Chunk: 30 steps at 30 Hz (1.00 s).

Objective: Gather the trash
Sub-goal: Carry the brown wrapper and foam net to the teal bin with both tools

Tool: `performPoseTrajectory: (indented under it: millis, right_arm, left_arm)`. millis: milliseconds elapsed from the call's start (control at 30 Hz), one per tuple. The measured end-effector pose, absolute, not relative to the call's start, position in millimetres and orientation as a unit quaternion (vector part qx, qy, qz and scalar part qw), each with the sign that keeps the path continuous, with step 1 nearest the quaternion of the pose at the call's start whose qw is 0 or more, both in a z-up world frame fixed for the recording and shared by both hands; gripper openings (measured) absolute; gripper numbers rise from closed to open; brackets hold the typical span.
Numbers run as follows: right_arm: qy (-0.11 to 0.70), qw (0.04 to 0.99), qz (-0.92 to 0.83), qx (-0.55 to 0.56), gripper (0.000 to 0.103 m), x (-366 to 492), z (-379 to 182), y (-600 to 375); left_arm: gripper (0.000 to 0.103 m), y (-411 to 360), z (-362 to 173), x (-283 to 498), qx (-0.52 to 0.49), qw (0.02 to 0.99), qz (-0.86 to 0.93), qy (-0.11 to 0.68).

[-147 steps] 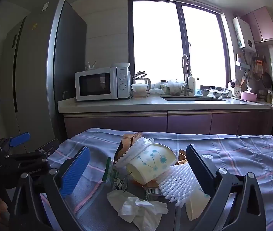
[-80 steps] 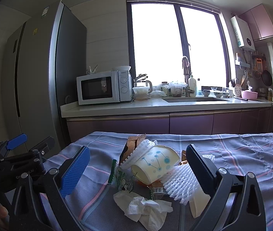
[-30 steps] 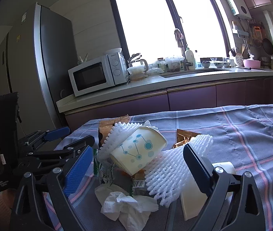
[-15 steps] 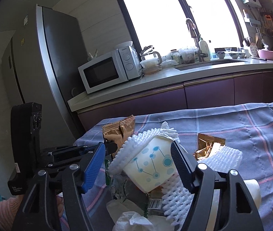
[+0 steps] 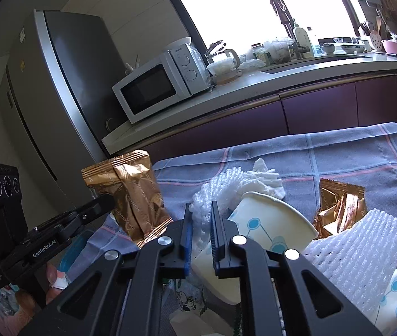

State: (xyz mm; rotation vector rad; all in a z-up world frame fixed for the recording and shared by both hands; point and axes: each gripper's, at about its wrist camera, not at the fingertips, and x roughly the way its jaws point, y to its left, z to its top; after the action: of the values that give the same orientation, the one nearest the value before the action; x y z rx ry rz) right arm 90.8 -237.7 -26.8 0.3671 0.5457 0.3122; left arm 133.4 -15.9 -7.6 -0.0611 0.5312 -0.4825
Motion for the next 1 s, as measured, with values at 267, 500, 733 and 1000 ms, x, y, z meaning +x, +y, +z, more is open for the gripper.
performPoseTrajectory:
  millis: [267,500,733,1000]
  right_arm:
    - [0.231,0.935,0.207,0.173,0.01,78,4,-215]
    - [0.245,0.903,0.312,0.163,0.01,76,13,-151]
    - [0.28,0.861,0.395,0.153,0.01,87,5,-75]
    - [0.32,0.823,0.445,0.149,0.01,107,-6,-9]
  left_arm:
    - [0.002,51,3,104,-0.054,0.948,-0.185,0.252]
    - [0.002,126,2,71,-0.067,0.958,-0.118,0.252]
    - [0.002,201,-11,42,-0.077,0.961,-0.029,0.263]
    - [0.002,272,-44,31,-0.089,0.948,0.05,0.3]
